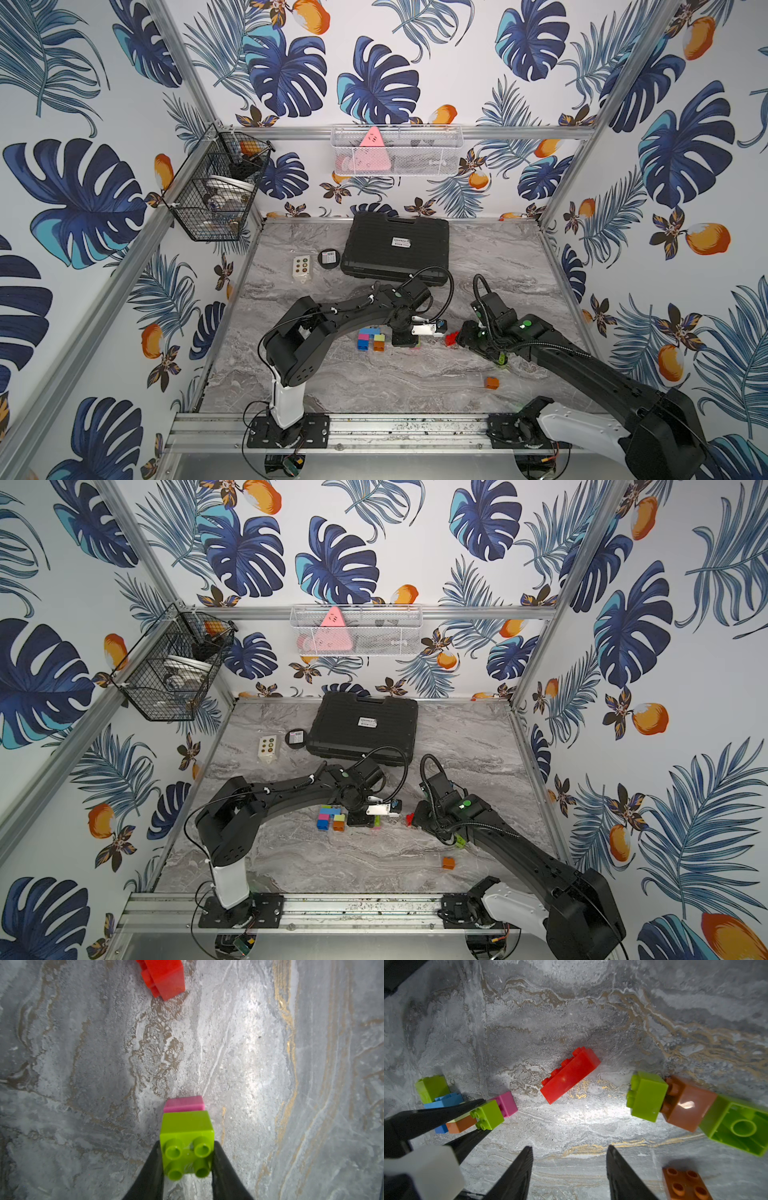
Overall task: Assemble the letter h with lego
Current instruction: Assemble the lego brick at the center of the board.
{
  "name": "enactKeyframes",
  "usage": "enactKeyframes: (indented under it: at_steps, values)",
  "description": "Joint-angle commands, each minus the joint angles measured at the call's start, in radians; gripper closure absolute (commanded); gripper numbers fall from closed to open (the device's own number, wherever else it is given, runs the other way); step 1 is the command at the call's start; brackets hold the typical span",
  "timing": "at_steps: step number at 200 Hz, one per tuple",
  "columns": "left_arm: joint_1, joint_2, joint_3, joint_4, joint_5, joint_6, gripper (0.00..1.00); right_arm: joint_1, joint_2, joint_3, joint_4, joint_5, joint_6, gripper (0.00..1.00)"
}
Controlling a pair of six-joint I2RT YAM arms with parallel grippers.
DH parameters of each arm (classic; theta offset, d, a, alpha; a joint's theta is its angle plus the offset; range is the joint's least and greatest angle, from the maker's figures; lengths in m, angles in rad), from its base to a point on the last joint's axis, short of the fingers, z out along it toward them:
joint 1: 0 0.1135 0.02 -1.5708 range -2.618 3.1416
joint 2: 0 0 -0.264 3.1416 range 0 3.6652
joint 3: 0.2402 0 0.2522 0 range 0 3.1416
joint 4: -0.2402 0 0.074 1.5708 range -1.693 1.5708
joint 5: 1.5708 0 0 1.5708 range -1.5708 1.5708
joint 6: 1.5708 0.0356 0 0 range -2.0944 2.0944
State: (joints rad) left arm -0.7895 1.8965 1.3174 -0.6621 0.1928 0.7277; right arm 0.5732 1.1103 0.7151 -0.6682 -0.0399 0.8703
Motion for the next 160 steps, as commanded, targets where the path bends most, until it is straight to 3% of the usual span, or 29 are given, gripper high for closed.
enactKeyframes:
  at_steps: [1,115,160]
  values:
    - [-0.001,0.015,0.035,-0.070,-0.010,-0.067,0.73,-0.003,-0.010,0.000,-0.004,0.008,-0.003,0.41]
    - [-0.050,0.070,0.087,-0.095,-0.156,-0.074,0.75,-0.015,-0.003,0.003,0.004,0.012,-0.005,0.41]
    - [-0.050,0.084,0.108,-0.116,-0.128,-0.088,0.75,-0.018,0.001,-0.002,0.012,0.002,-0.009,0.41]
